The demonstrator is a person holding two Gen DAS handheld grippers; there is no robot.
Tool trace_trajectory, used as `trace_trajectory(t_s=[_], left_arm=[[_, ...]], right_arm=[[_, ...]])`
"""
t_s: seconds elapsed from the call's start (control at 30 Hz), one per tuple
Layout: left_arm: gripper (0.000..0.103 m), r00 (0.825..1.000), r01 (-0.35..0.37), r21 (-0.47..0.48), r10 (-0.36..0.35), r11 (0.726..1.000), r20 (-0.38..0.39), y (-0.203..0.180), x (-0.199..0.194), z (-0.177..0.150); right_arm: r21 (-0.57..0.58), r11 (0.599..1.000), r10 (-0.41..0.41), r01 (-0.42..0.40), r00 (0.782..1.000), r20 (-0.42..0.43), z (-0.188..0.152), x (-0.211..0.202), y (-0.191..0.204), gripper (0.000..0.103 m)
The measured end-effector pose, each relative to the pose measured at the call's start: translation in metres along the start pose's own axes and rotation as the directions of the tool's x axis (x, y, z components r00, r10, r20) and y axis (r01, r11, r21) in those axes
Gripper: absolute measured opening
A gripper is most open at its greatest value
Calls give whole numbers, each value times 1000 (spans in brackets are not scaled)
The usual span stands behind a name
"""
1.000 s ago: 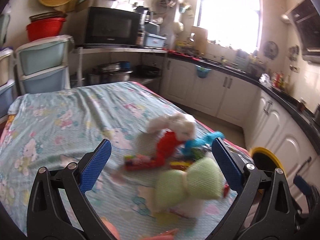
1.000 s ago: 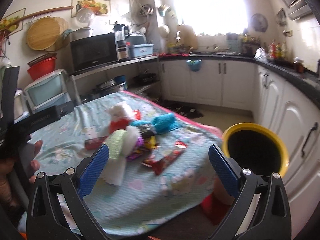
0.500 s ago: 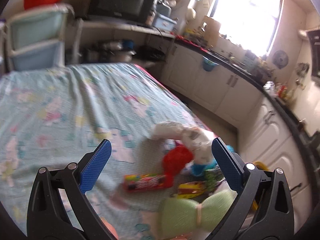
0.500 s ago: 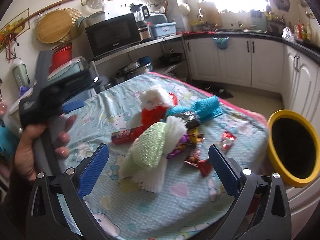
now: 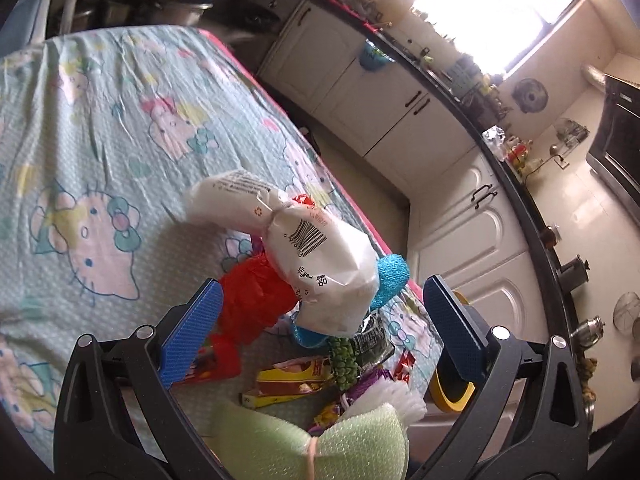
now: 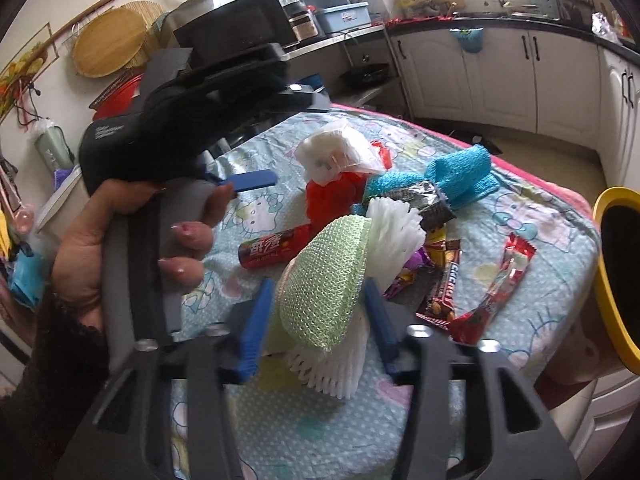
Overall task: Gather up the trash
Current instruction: 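Grasp the white plastic bag with the left tool while the right tool grasps the green mesh net, then carry both items over the yellow bin and open both tools to drop them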
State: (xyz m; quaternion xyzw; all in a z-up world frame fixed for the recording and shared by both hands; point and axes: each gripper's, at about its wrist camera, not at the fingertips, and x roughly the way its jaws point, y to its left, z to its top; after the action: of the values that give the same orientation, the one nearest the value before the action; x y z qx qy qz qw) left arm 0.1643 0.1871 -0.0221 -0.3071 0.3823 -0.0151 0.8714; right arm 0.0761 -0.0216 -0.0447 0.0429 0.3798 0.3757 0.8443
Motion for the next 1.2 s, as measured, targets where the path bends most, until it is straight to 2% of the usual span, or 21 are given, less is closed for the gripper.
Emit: trace_trajectory(t_s=[0.13,0.2,0.23,0.3,0.37,0.4,0.73,1.2], left_arm=[[75,999,-32,8,32,999,-23,-5,12,1],[63,998,-57,12,57,998,-32,-7,16,0],[60,997,-67,14,67,998,-39,-7,18,0],[44,997,-60,12,61,998,-47,-6,20,-1],[38,997,-71,30,72,997,-38,-8,18,-2],[31,997,-76,44,77,996,-30,-9,16,-3],[25,994,-81,91,75,992,76,-3,-31,4],[24,981,-86,178,52,980,187,-21,-88,1]], right_arm=[[-8,1000,12,-12,1000,8,0,-1,-2,28],[-10,1000,18,-18,1000,12,-1,-2,-3,27],[-13,1000,19,-19,1000,13,-2,-2,-3,27],[-19,1000,18,-18,1000,14,0,-1,-2,26],[-33,999,20,-19,1000,20,0,-3,0,26],[-42,999,19,-18,1000,24,-1,-5,1,25],[-76,996,56,-51,996,72,6,-21,8,23],[-68,998,24,-10,980,200,37,-63,0,23]])
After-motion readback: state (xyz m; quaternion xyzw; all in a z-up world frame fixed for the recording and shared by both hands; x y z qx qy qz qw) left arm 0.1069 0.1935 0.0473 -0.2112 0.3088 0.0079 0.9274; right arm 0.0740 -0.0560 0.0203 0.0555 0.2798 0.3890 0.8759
